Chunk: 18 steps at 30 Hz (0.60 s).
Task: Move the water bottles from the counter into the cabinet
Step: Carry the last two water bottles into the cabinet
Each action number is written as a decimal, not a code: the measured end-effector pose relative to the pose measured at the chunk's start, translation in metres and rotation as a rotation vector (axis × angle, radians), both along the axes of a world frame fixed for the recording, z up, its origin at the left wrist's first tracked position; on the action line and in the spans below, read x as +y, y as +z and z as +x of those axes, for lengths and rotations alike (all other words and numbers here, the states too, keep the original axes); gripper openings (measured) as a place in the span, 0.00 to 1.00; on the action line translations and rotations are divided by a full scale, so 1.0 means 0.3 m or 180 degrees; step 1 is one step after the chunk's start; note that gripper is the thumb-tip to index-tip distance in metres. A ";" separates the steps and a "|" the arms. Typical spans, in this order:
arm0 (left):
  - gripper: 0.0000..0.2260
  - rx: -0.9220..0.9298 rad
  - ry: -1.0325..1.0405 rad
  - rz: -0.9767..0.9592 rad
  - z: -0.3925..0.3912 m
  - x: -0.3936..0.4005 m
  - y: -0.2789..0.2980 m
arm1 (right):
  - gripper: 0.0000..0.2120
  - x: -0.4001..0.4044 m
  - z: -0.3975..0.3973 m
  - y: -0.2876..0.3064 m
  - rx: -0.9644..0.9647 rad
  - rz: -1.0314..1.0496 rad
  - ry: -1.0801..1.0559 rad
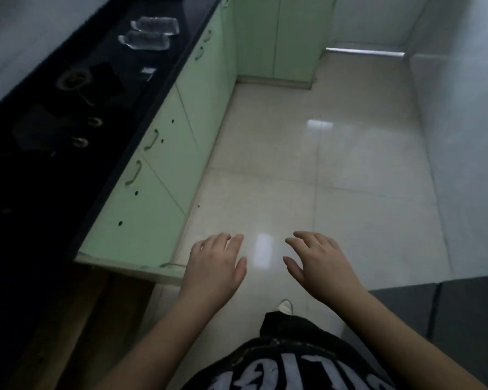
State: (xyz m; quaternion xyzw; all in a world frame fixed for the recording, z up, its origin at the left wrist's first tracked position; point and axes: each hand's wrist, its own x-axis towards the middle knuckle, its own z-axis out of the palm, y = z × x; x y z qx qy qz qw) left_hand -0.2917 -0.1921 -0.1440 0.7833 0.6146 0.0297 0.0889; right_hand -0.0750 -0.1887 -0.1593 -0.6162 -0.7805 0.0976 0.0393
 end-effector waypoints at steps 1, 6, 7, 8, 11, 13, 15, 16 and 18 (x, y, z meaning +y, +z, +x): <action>0.19 -0.0004 -0.0096 0.0034 0.047 0.058 0.009 | 0.15 0.039 0.044 0.004 -0.0018 -0.0059 -0.0026; 0.19 0.0115 -0.0417 0.0149 0.232 0.291 0.031 | 0.15 0.226 0.218 0.014 -0.0185 -0.0198 -0.0036; 0.18 0.0202 -0.0443 0.0150 0.254 0.325 0.030 | 0.15 0.260 0.239 0.014 -0.0187 -0.0175 -0.0068; 0.18 0.0271 -0.0448 0.0138 0.271 0.357 0.028 | 0.15 0.294 0.255 0.013 -0.0182 -0.0155 -0.0105; 0.18 0.0326 -0.0391 0.0023 0.288 0.464 0.011 | 0.15 0.415 0.288 0.003 -0.0019 -0.0182 -0.0191; 0.19 0.0298 -0.0348 -0.0027 0.285 0.550 -0.001 | 0.17 0.505 0.304 -0.007 0.0052 -0.0214 -0.0200; 0.19 0.0258 -0.0282 0.0016 0.279 0.653 -0.010 | 0.18 0.608 0.317 -0.013 0.0048 -0.0179 -0.0202; 0.19 0.0212 -0.0237 0.0059 0.275 0.711 -0.013 | 0.18 0.665 0.322 -0.016 0.0039 -0.0146 -0.0209; 0.19 0.0031 -0.0159 0.0206 0.265 0.838 -0.023 | 0.17 0.789 0.329 -0.023 0.0003 -0.0105 -0.0210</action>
